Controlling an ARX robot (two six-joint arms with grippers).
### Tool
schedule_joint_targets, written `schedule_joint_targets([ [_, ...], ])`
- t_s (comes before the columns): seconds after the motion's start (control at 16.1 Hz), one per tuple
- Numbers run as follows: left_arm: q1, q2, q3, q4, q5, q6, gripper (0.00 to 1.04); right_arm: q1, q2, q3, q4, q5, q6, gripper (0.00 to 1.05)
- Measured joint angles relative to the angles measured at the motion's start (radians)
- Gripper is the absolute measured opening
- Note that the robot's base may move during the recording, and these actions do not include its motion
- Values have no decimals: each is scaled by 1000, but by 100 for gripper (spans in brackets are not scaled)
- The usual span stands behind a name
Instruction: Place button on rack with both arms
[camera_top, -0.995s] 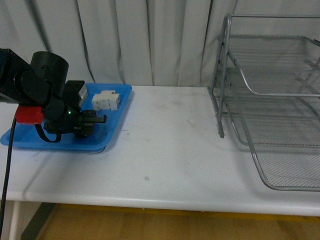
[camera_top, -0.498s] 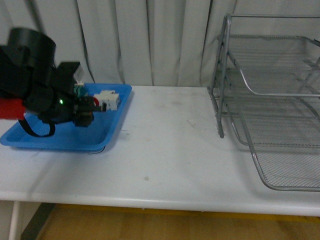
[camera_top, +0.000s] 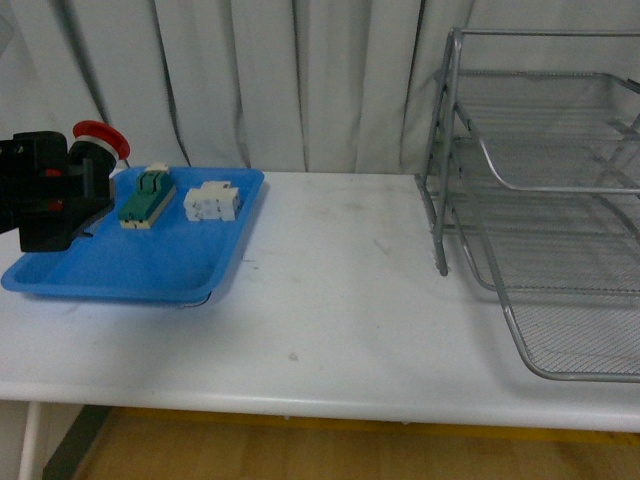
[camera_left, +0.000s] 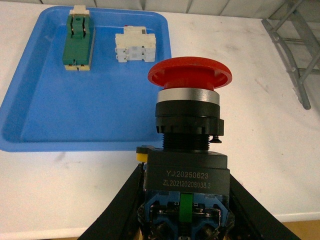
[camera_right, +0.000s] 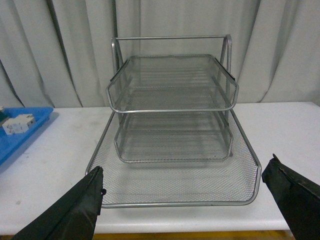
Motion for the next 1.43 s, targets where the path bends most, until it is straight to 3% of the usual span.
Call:
schedule_joint_targets([
  [1.43,-6,-12,-69,55,-25,-23,36,0,0,0,-2,1,0,98],
])
